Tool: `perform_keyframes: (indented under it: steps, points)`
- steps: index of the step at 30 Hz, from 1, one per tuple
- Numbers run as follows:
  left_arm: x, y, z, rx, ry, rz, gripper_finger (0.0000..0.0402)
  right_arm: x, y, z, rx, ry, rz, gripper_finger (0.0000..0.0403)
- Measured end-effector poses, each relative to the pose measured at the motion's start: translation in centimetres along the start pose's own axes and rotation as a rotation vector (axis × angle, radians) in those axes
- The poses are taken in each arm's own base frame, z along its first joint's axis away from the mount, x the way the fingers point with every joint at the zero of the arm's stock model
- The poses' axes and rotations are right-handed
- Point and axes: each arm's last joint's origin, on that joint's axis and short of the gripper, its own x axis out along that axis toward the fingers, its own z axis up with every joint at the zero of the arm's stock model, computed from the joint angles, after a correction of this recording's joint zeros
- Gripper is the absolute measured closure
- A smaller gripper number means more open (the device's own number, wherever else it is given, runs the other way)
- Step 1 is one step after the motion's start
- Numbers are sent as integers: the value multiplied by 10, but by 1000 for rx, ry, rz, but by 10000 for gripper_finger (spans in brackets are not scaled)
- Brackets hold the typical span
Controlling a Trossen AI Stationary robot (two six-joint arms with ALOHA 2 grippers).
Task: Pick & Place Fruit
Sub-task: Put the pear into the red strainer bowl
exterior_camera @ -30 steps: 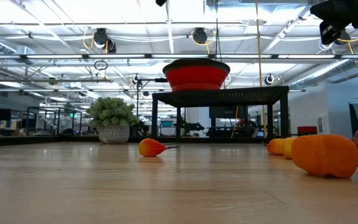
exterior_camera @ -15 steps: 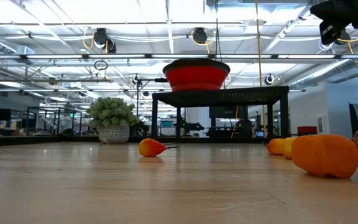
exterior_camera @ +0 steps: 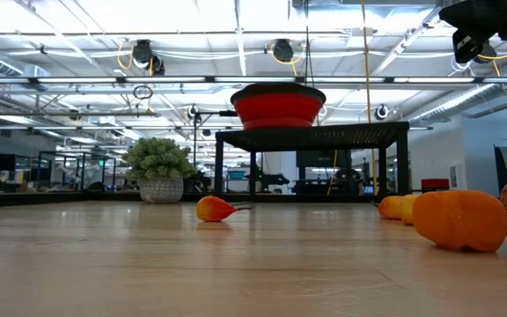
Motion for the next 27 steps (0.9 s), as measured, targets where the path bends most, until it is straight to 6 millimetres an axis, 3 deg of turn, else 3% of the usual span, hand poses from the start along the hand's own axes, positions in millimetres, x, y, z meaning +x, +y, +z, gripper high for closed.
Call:
perform_keyframes:
  steps: [6, 12, 19, 27]
  points:
    - [39, 0, -20, 48, 143, 78, 366, 0, 0, 0, 0, 0, 0, 403]
    - [75, -4, -42, 84, 275, 84, 278, 0, 0, 0, 0, 0, 0, 403]
    - [104, 3, -73, 161, 467, 206, 168, 0, 0, 0, 0, 0, 0, 403]
    - [134, 17, -97, 295, 628, 296, 89, 0, 0, 0, 0, -1, 0, 403]
